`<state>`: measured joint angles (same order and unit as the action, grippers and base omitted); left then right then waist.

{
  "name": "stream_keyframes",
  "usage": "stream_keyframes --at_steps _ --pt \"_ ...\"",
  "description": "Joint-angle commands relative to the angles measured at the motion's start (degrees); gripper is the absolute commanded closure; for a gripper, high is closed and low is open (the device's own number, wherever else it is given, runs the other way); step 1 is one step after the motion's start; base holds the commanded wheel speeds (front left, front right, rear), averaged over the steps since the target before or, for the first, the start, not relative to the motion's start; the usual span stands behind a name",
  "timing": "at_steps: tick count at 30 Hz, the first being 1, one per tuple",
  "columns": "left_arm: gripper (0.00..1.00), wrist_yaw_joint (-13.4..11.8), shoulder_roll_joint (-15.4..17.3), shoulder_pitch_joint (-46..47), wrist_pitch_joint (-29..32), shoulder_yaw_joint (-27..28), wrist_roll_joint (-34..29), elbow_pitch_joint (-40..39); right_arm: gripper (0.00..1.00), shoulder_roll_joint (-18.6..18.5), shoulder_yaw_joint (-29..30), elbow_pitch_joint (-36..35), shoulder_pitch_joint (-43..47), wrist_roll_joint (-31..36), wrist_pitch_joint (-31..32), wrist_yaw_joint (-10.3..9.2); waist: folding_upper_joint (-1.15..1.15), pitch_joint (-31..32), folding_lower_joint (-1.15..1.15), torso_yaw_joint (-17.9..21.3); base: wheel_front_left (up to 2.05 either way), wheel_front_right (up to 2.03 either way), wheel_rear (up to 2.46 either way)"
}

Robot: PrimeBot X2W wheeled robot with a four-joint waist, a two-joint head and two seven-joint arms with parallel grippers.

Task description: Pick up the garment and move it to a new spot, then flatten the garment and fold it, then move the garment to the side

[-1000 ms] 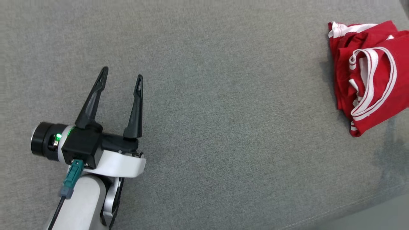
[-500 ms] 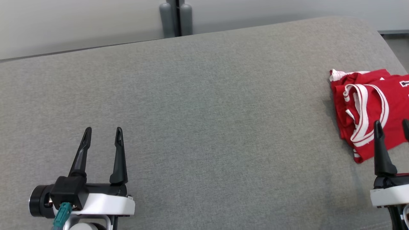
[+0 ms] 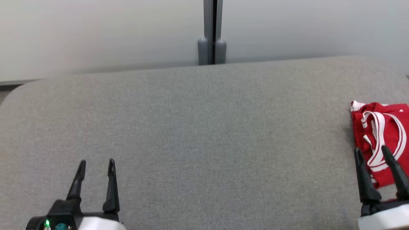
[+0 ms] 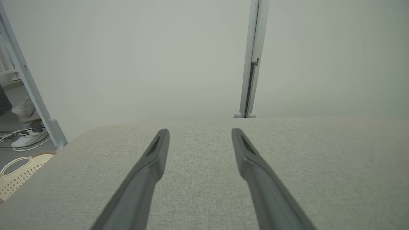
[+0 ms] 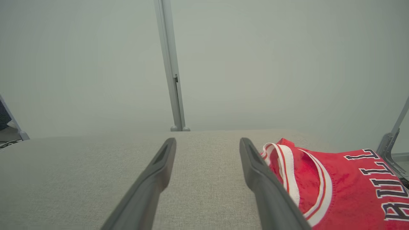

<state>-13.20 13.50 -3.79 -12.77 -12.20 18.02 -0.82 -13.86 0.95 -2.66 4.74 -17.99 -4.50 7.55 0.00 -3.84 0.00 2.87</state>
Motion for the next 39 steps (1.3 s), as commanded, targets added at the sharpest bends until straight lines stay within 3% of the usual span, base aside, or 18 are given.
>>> stream_keyframes --at_steps 1,11,38,39 --pt "0.00 0.37 0.58 -1.55 0.03 -0.01 0.41 0.06 0.00 0.51 -0.12 -0.85 1.87 0.62 0.62 -0.13 0.00 3.49 0.00 -1.12 0.00 0.00 0.00" --pt "0.00 2.14 3.33 -6.70 -0.03 1.08 2.50 -0.35 0.00 2.70 -1.37 -4.88 8.16 1.59 3.60 -0.12 0.00 8.05 0.00 -1.16 0.00 0.00 0.00" --pt "0.00 1.16 4.94 -6.59 0.43 0.43 2.08 -1.28 0.00 3.33 -0.82 -5.94 9.21 1.19 4.26 -0.12 0.00 7.78 0.00 -2.08 0.00 0.00 0.00" --pt "1.00 1.57 4.38 -7.31 0.66 0.28 2.48 -0.95 1.00 3.49 -1.14 -5.44 9.05 0.93 4.50 0.00 0.00 7.81 0.00 -2.06 0.00 0.00 0.00"
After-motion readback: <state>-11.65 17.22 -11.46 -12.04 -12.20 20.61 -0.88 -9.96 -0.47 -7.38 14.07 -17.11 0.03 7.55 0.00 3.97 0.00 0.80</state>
